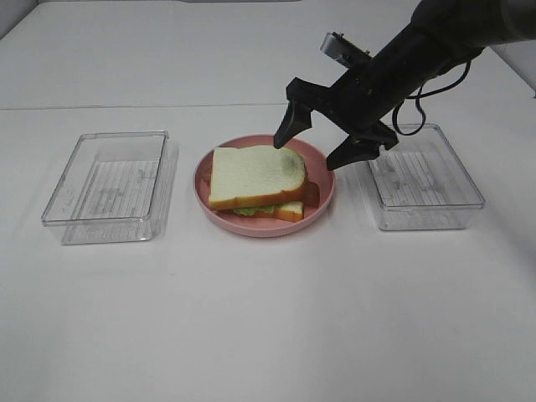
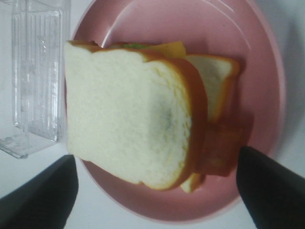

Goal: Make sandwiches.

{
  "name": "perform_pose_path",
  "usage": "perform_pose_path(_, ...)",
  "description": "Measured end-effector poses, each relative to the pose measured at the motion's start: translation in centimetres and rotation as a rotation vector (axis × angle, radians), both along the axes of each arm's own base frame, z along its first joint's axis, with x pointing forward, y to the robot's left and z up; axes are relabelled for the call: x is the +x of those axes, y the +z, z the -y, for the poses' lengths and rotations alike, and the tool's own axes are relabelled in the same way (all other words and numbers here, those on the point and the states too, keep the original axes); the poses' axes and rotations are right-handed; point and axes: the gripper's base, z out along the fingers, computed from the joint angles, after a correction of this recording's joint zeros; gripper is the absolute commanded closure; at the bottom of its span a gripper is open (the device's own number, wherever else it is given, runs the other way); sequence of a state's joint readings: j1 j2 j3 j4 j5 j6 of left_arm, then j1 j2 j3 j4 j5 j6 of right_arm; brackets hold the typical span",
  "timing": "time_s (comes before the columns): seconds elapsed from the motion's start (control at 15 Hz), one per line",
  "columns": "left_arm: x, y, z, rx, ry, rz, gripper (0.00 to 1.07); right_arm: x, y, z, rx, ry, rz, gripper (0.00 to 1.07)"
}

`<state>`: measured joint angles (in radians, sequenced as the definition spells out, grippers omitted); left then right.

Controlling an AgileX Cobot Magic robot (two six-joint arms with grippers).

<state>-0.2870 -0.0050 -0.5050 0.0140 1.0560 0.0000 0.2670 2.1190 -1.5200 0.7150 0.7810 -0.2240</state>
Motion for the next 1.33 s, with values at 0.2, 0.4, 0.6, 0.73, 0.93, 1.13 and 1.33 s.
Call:
perform_pose_path(0.2, 0.0, 0.0, 0.0, 0.0, 0.0, 0.0, 0.31, -0.7, 1.4, 0.7, -0.082, 0.044, 0.011, 0.22)
perform_pose_path(0.4, 0.0, 0.0, 0.0, 0.0, 0.0, 0.0, 0.31, -3.2, 6.3, 2.3, -0.212, 0.18, 0.036, 0.22)
perform_pose_path(0.6, 0.0, 0.0, 0.0, 0.0, 0.0, 0.0, 0.31, -5.4, 10.6, 3.5, -0.285, 0.216, 0.082, 0.22)
perform_pose_path(0.73, 0.0, 0.0, 0.0, 0.0, 0.0, 0.0, 0.31, -6.7, 13.0, 4.1, -0.305, 0.219, 0.121, 0.22)
perform_pose_path(0.93, 0.0, 0.0, 0.0, 0.0, 0.0, 0.0, 0.31, -10.6, 16.4, 5.4, -0.326, 0.209, 0.182, 0.22)
perform_pose_path(1.13, 0.0, 0.0, 0.0, 0.0, 0.0, 0.0, 0.31, -17.2, 17.1, 7.7, -0.373, 0.21, 0.214, 0.22)
perform_pose_path(1.33, 0.0, 0.0, 0.0, 0.0, 0.0, 0.0, 0.31, -23.9, 15.6, 9.6, -0.381, 0.206, 0.215, 0.22)
